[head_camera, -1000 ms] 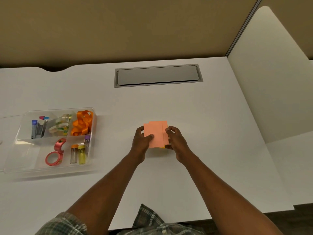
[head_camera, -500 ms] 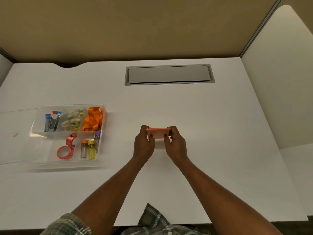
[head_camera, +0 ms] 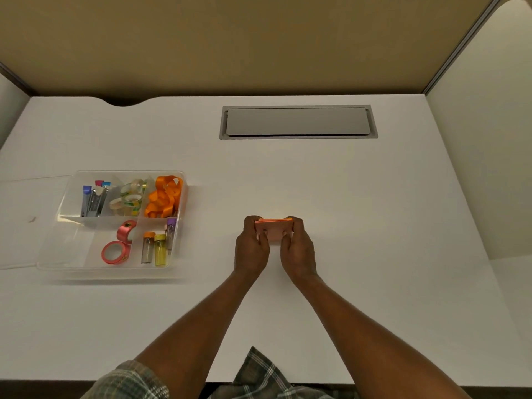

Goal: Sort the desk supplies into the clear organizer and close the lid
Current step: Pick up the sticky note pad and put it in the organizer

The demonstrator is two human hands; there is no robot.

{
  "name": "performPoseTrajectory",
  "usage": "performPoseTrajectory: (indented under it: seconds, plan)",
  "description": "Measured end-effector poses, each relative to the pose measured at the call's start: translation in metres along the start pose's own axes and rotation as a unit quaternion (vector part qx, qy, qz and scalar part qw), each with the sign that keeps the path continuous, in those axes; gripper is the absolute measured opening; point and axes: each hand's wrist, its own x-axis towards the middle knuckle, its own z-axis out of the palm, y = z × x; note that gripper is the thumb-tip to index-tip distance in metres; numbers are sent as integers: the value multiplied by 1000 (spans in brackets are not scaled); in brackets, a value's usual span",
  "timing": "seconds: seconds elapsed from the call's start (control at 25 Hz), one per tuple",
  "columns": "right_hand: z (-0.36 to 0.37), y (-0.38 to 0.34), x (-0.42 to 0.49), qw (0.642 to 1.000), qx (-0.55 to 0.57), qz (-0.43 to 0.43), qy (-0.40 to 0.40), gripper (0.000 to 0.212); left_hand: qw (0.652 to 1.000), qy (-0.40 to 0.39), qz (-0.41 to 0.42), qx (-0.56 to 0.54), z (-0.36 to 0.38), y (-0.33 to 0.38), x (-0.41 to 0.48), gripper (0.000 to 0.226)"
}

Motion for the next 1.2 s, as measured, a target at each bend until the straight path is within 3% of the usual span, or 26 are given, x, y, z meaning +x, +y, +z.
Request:
performPoseTrajectory:
  seconds: [0.12,0.76,0.92,1.2]
  plan:
    - [5,2,-2,1000,1,4,-9,26,1000,-19,4,10,5,1,-3,30]
    - [-5,-7,8,999,-27,-25,24,12,1000,16,-9,4,-12,5,4,11]
    - [-1,-39,13,1000,16,14,16,17,1000,27,-2,-6,-45,7,19,15]
    - [60,-130,9,998,55,1,-20,20,994,109,-13,-15,-151,-13,44,20]
